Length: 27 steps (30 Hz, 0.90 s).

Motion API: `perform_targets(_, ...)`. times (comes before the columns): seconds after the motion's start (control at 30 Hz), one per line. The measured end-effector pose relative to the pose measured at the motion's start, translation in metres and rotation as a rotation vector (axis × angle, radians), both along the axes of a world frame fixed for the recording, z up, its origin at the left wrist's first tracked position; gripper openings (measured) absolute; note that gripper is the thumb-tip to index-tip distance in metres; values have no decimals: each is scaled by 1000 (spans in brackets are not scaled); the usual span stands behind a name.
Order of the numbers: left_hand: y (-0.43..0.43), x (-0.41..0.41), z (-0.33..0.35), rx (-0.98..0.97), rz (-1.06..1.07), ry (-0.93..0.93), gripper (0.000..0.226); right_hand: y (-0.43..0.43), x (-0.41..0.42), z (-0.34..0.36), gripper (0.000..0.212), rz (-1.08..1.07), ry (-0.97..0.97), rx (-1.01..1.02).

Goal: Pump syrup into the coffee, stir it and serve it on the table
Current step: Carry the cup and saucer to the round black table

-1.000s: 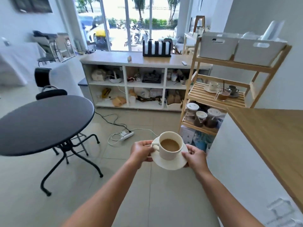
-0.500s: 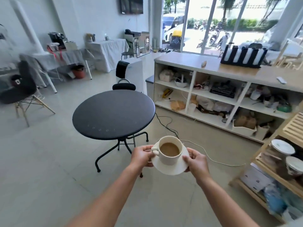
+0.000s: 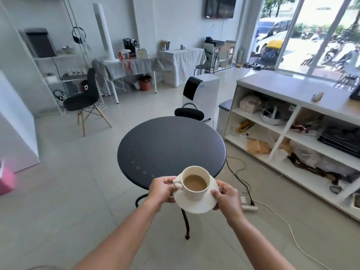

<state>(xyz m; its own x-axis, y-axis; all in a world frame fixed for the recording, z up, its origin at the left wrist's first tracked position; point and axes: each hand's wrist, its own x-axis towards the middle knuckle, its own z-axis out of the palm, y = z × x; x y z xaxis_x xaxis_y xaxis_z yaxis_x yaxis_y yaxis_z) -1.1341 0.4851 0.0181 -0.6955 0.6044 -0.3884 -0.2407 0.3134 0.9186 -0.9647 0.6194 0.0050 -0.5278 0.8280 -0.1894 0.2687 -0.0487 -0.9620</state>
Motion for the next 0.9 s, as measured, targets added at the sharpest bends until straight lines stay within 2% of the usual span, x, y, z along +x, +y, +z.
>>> perform_targets(0.27, 51, -96, -19, 16, 95, -58, 26, 55, -101, -12, 29, 42, -31, 30)
perform_targets(0.63, 128, -241, -31, -9, 23, -64, 23, 122, -241, -30, 32, -43, -99, 84)
perform_targets(0.9, 180, -315, -48, -29, 3, -87, 23, 168, -313, -46, 34, -106, -121, 36)
